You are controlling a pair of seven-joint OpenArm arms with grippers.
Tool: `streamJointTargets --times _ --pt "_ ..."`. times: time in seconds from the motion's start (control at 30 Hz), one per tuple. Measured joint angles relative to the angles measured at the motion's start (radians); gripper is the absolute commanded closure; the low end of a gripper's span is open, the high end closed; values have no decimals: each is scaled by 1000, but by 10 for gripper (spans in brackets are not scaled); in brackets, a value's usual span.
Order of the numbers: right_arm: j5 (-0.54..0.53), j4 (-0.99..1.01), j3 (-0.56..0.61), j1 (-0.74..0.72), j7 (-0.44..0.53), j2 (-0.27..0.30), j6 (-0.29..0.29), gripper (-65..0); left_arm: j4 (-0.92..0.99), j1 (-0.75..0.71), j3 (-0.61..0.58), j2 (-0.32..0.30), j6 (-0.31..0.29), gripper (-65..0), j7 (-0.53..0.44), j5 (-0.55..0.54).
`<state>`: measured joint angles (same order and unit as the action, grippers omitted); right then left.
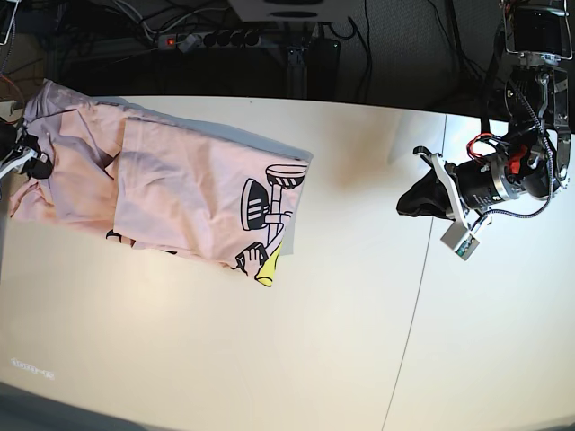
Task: Fold the T-shirt properly
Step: 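Fold the held end with the right gripper over the stacked shirt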
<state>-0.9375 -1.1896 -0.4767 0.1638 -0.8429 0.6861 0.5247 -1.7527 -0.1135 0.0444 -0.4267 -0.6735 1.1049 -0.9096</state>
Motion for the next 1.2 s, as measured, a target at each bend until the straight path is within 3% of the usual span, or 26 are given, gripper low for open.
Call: streamJointTargets --times 0.17,0.7,0.87,1.03,1.2 --pt "-85 -161 -103 1 -39 -27 0 0 0 -3 0 0 0 0 14 10" --pt "-52 -584 -105 0 -48 -29 0 0 1 -147 0 1 0 0 -11 26" --pt "-7 -627 -10 -1 -22 -26 0 0 1 -177 -5 20 0 0 -23 31" --pt "56 -639 137 -5 8 -27 0 0 37 -177 -5 85 0 0 -36 87" --pt "89 -639 168 -68 9 -68 -1 0 112 -174 -5 126 0 0 -68 71"
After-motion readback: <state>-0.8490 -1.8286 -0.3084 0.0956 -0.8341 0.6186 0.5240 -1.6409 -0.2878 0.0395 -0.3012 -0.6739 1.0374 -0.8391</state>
